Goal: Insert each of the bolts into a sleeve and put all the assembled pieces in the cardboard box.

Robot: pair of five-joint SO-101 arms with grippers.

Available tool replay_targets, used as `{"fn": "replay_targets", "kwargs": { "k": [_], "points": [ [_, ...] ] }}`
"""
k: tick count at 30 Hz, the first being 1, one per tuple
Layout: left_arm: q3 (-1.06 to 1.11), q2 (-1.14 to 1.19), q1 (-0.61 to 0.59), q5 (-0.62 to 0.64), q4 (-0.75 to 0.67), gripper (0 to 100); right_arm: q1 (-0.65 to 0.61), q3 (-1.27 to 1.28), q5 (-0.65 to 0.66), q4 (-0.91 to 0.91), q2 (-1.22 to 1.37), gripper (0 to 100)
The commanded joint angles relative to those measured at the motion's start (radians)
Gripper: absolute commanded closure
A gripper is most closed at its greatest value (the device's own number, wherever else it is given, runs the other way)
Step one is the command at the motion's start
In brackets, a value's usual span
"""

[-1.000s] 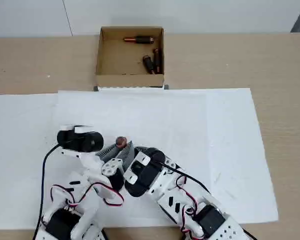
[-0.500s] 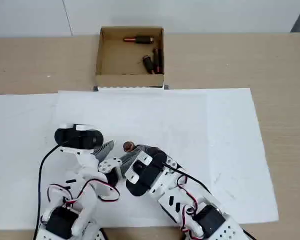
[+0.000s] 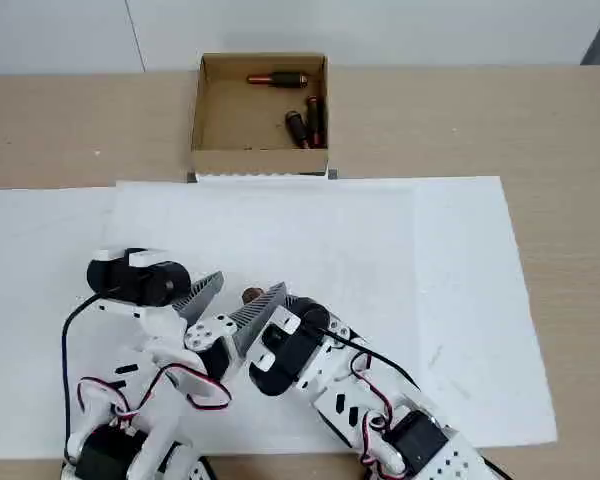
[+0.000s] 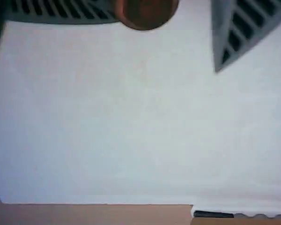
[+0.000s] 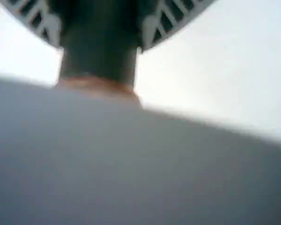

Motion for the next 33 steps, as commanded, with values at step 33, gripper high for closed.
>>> {"fn": "replay_targets", "kwargs": {
  "k": [33],
  "points": [
    [0.288, -0.008, -0.338, -0.396, 0.000, 99, 0.367, -0.307, -0.397, 0.344, -0.001, 99.6]
  ]
}}
